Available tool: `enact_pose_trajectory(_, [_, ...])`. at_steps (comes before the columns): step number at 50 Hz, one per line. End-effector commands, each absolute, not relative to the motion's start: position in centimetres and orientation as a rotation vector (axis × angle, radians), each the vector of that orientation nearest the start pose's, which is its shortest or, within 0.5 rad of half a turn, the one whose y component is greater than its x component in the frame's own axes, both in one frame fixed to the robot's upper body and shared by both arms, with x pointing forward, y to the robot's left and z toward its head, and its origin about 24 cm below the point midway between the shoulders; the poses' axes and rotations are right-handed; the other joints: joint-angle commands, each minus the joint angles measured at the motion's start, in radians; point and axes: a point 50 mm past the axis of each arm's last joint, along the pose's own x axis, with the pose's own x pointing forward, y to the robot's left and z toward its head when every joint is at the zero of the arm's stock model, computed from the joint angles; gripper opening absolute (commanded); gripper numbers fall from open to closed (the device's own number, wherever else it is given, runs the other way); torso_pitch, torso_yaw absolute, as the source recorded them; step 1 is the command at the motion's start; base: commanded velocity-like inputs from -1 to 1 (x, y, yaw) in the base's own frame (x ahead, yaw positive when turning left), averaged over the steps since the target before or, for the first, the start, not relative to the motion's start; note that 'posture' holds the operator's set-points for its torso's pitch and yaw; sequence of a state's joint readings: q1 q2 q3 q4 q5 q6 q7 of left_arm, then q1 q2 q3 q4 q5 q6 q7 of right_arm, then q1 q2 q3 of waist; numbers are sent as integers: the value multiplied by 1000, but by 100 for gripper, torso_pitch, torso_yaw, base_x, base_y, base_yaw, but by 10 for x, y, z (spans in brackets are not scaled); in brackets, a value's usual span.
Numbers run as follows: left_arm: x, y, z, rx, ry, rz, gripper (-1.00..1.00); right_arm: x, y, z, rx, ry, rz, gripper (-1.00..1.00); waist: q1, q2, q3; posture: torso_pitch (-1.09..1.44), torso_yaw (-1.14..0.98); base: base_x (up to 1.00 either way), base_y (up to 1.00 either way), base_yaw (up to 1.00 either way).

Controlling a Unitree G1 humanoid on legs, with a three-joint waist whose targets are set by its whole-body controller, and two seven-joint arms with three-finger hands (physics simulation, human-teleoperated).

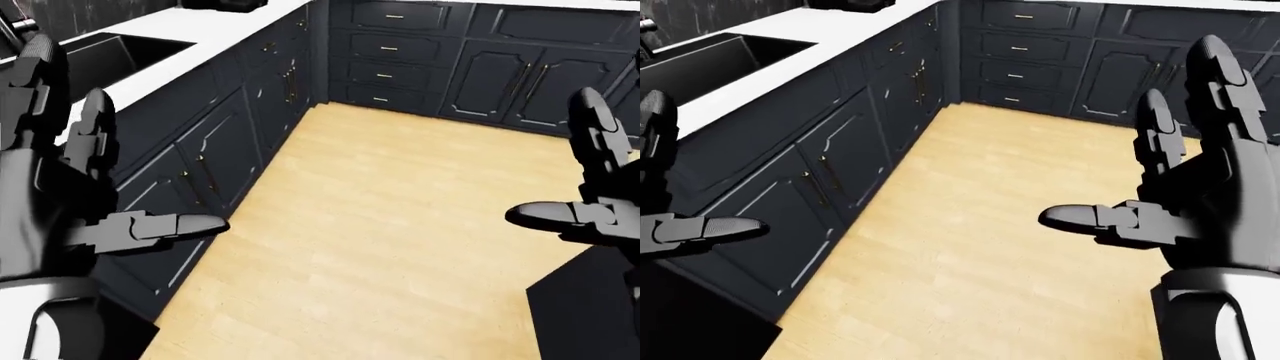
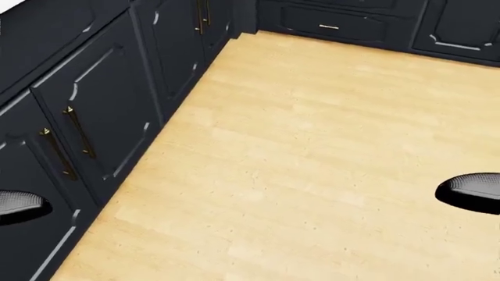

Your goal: Navigate to the shelves.

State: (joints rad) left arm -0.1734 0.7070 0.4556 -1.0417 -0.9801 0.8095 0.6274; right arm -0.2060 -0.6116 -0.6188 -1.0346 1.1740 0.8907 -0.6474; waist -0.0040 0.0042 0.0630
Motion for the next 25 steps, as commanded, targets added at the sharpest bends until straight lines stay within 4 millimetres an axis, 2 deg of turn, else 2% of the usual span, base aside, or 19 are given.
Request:
enact_pose_trajectory(1, [176, 206, 270, 88, -462, 174, 100, 171, -212, 270, 63, -427, -134, 100, 3, -4, -6, 0, 0, 0, 0, -26])
enact_pose_trajectory(3, [176, 206, 270, 89, -463, 176, 100, 171, -212, 270, 63, -427, -135, 100, 3, 24, -4, 0, 0, 0, 0, -26])
enact_pose_trajectory(4, [176, 206, 270, 90, -463, 175, 100, 171, -212, 270, 64, -426, -135, 100, 2, 46, -7, 0, 0, 0, 0, -26])
enact_pose_trajectory(5, [177, 206, 269, 90, -462, 175, 100, 171, -212, 270, 64, -426, -135, 100, 2, 80, -19, 0, 0, 0, 0, -27])
enact_pose_trajectory(6, [177, 206, 269, 90, -463, 176, 100, 171, -212, 269, 64, -425, -135, 100, 8, 64, -19, 0, 0, 0, 0, -26])
enact_pose_trajectory(8, [176, 207, 270, 89, -463, 177, 100, 171, -212, 270, 65, -425, -135, 100, 7, 65, -9, 0, 0, 0, 0, -26])
enact_pose_trajectory(11, [177, 207, 269, 90, -463, 178, 100, 172, -211, 269, 66, -424, -133, 100, 6, 43, -21, 0, 0, 0, 0, -26])
enact_pose_trajectory(14, [177, 207, 269, 91, -463, 178, 100, 172, -211, 269, 66, -424, -134, 100, 7, 18, -16, 0, 0, 0, 0, -26])
enact_pose_trajectory(16, [177, 207, 269, 90, -462, 178, 100, 172, -211, 269, 67, -423, -135, 100, 10, -9, -16, 0, 0, 0, 0, -26])
enact_pose_trajectory(19, [177, 207, 269, 91, -461, 177, 100, 171, -211, 269, 66, -423, -134, 100, 8, -78, -26, 0, 0, 0, 0, -26])
enact_pose_trajectory(20, [177, 207, 269, 92, -461, 177, 100, 171, -212, 269, 66, -423, -135, 100, 1, -44, -20, 0, 0, 0, 0, -26])
enact_pose_trajectory(21, [176, 207, 269, 93, -461, 177, 100, 171, -212, 269, 66, -423, -134, 100, 7, -57, -23, 0, 0, 0, 0, -25])
enact_pose_trajectory(23, [176, 207, 269, 93, -461, 175, 100, 171, -212, 269, 67, -423, -134, 100, -1, -42, -27, 0, 0, 0, 0, -26])
enact_pose_trajectory(25, [177, 206, 268, 96, -460, 171, 100, 171, -212, 269, 66, -423, -134, 100, 0, -27, -22, 0, 0, 0, 0, -26])
